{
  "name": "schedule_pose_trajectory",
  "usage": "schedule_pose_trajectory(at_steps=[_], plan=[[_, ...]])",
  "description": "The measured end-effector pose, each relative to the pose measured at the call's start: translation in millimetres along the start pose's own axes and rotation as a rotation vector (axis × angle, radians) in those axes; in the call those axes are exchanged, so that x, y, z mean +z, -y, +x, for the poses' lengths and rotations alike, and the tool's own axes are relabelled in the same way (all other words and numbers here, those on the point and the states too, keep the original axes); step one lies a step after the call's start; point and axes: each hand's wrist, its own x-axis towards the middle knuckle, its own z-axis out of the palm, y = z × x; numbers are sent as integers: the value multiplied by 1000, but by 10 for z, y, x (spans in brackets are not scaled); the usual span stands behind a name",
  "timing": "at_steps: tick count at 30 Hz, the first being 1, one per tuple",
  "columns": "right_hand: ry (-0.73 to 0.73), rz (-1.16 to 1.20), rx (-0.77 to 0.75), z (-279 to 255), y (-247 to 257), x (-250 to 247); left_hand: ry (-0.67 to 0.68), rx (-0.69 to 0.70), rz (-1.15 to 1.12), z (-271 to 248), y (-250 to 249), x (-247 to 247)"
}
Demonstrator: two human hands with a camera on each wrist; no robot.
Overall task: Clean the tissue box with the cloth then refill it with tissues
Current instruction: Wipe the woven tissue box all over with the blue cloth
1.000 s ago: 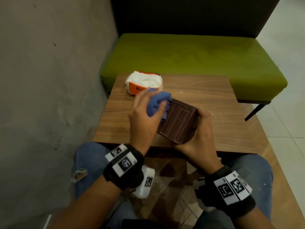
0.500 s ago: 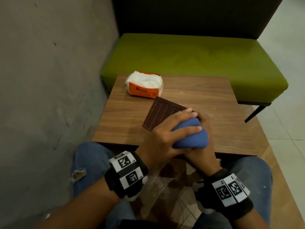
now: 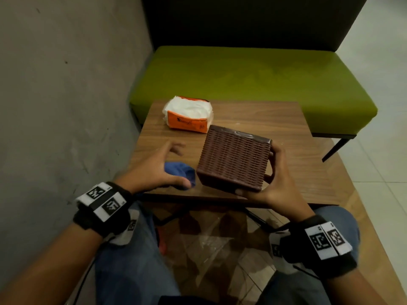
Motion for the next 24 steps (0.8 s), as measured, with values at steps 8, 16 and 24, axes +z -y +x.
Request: schedule_pose_trajectory(at_steps=[8, 16, 24], plan=[[133, 42, 24, 95, -27, -8, 188, 223, -115, 129, -263, 89], [2, -501, -212, 188, 73, 243, 16, 309, 811, 144, -659, -20], [-123, -514, -144, 165, 126, 353, -30, 304, 647, 198, -924, -29]])
